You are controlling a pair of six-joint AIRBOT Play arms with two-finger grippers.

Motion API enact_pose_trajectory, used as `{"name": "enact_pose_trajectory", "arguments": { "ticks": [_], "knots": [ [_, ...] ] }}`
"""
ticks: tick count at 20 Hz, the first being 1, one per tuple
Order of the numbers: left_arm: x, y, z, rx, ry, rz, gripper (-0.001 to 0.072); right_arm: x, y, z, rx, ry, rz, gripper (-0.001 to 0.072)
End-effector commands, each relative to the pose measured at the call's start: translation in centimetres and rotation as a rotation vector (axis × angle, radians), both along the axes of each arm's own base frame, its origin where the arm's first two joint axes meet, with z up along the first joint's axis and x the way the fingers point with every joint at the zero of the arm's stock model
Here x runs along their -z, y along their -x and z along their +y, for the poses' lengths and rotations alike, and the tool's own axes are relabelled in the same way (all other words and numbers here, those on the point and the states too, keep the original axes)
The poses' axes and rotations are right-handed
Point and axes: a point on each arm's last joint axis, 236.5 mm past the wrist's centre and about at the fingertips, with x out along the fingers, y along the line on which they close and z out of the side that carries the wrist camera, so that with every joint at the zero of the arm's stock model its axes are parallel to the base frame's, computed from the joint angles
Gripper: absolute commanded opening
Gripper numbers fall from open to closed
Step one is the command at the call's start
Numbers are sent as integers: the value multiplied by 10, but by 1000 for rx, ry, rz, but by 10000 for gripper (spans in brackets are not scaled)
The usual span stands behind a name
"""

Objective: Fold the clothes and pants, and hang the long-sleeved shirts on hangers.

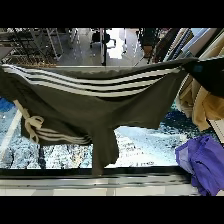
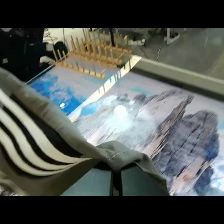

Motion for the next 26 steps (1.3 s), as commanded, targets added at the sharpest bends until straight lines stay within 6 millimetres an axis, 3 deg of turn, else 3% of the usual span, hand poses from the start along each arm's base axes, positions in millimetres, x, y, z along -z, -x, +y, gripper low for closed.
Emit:
{"name": "enact_pose_trajectory", "arguments": {
  "ticks": [1, 4, 6, 12, 14, 16, 19, 21, 23, 24, 26],
  "knots": [
    [-43, 48, -24, -18, -13, -159, 15, -37, 18, -11, 64, 51, -130, 14],
    [-79, 69, -33, -143, -82, -307, 15, -92, 34, -29, 172, 67, -322, 14],
    [-97, 81, -39, -196, -113, -369, 15, -113, 46, -32, 194, 69, -403, 14],
    [-109, 135, -86, -213, -218, -537, 15, -120, 50, -35, 210, 119, -461, 14],
    [-94, 128, -91, -284, -339, -586, 15, -111, 34, -42, 230, 140, -426, 14],
    [-55, 75, -65, -463, -544, -474, 15, -79, -6, -46, 225, 142, -320, 14],
    [25, -4, -9, -587, -607, -177, 16, 25, -100, -46, 172, 104, -12, 14],
    [97, -54, 2, -544, -522, 18, 16, 111, -161, -43, 144, 53, 195, 15],
    [186, -114, 12, -586, -487, 207, 16, 190, -217, -36, 144, 6, 341, 14],
    [237, -144, 21, -639, -512, 287, 16, 222, -245, -29, 151, -35, 383, 14],
    [316, -193, 46, -744, -537, 451, 19, 267, -298, -17, 217, -140, 388, 14]
  ]
}}
